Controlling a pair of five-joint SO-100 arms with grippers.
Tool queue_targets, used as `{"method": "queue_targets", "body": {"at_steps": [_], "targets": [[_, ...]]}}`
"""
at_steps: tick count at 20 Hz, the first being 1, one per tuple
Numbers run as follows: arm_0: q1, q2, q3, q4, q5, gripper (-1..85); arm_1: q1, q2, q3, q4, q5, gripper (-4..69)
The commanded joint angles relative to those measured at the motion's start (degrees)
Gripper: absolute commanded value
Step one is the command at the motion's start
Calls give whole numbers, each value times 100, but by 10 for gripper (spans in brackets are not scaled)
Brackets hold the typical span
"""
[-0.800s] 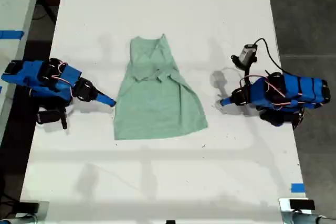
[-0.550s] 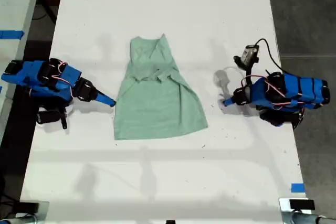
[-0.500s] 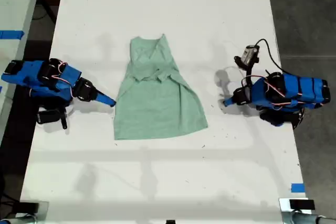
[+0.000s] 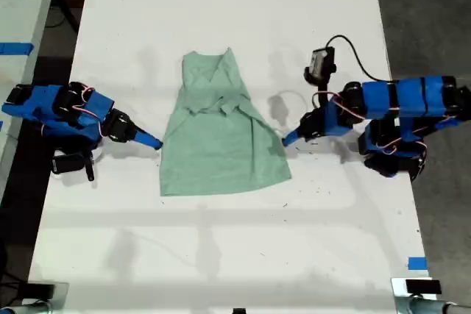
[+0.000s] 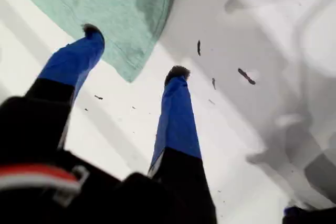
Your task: Fold t shirt
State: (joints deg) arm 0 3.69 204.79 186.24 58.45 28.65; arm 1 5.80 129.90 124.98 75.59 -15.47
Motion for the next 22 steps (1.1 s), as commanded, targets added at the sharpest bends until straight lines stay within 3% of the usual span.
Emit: {"method": "queue_targets", "body": {"at_steps": [1, 6, 7, 8, 9, 12, 17, 19, 22], "targets": [[62, 62, 246, -35, 35, 79, -123, -879, -369, -879, -35, 287], [62, 62, 246, -35, 35, 79, -79, -2241, 352, -2979, -141, 269], [62, 62, 246, -35, 35, 79, -44, -2505, 334, -3138, -141, 174], [62, 62, 246, -35, 35, 79, -18, -2672, 325, -3252, -105, 14], [62, 62, 246, -35, 35, 78, 9, -2769, 281, -3305, -149, 3], [62, 62, 246, -35, 35, 77, 53, -2777, 0, -2927, -237, 3], [62, 62, 246, -35, 35, 77, 79, -2575, -1564, -888, -413, 3], [62, 62, 246, -35, 35, 77, 62, -2479, -2206, -606, -571, 3], [62, 62, 246, -35, 35, 77, -105, -2619, -3182, -721, -853, 3]]}}
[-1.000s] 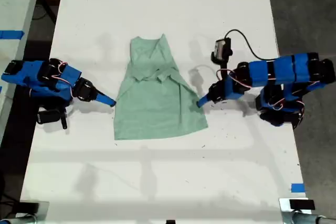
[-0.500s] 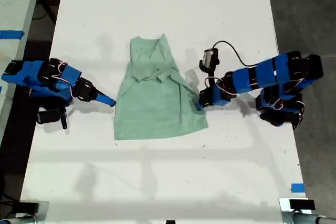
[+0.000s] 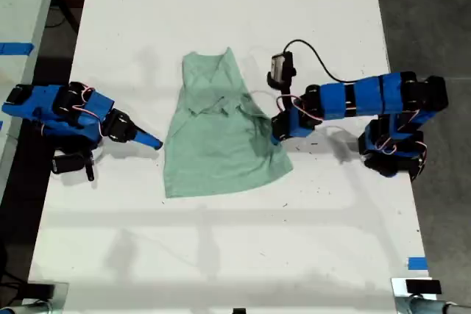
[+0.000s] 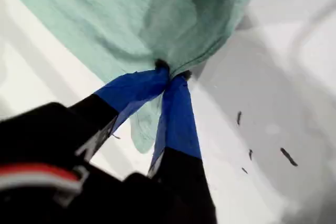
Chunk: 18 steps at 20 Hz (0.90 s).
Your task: Fold t shirt
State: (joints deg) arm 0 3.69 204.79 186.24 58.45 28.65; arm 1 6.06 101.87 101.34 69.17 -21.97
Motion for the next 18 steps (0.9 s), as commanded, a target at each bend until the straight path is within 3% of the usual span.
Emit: {"method": "queue_targets", "body": {"at_steps": [1, 5, 10, 13, 18], "targets": [[62, 62, 246, -35, 35, 77, -220, 53, -1134, -202, -290, 3], [62, 62, 246, -35, 35, 77, -554, -1099, -2558, -791, -598, 3], [62, 62, 246, -35, 35, 76, -782, -3384, -4597, -791, -756, 11], [62, 62, 246, -35, 35, 76, -765, -3841, -5194, -492, -888, 301], [62, 62, 246, -35, 35, 76, -571, -1986, -4746, 923, -879, 304]]}}
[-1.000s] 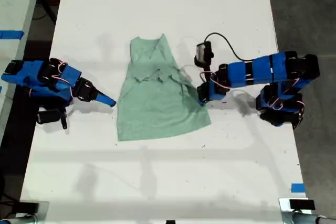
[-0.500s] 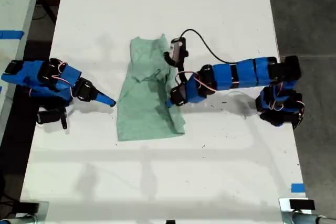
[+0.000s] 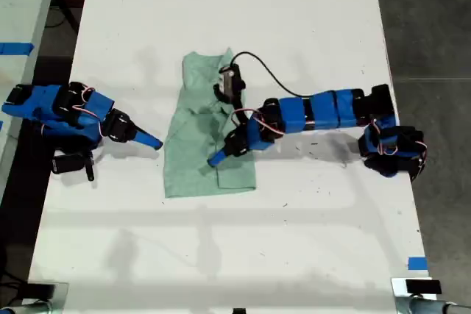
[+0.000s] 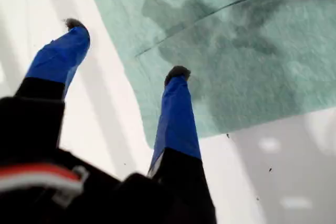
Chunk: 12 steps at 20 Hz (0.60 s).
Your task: Fold t shirt
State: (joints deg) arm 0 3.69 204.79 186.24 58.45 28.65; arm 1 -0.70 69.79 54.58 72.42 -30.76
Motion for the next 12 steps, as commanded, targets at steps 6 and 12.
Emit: {"method": "queue_targets", "body": {"at_steps": [6, 12], "targets": [[62, 62, 246, -35, 35, 76, 246, 5229, 4975, -158, 615, 7], [62, 62, 246, -35, 35, 76, 185, 7726, 9835, -2435, 712, 8]]}}
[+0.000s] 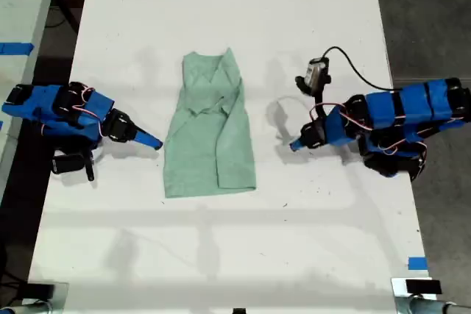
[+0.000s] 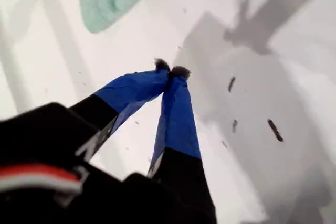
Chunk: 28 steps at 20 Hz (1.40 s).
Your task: Fold t shirt
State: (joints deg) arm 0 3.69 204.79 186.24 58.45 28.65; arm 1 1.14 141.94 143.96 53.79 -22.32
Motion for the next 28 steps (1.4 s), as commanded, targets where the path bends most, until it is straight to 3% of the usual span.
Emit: {"method": "queue_targets", "body": {"at_steps": [1, 6, 9, 11, 12, 13, 19, 28], "targets": [[62, 62, 246, -35, 35, 76, 53, 633, 1248, -826, -369, 8], [62, 62, 246, -35, 35, 76, 352, 870, 2021, -1257, -967, 8], [53, 62, 246, -35, 35, 76, 554, 1890, 2610, -1072, -650, 8], [53, 62, 246, -35, 35, 76, 686, 4069, 3331, -97, -439, 8], [53, 62, 246, -35, 35, 76, 712, 5572, 3463, 1134, -308, 8], [53, 62, 246, -35, 35, 76, 914, 5845, 3454, 1775, -193, 8], [44, 62, 246, -35, 35, 73, 1020, 5854, 3445, 2004, 308, 8], [44, 62, 246, -35, 35, 73, 1037, 5854, 3445, 2048, 422, 8]]}}
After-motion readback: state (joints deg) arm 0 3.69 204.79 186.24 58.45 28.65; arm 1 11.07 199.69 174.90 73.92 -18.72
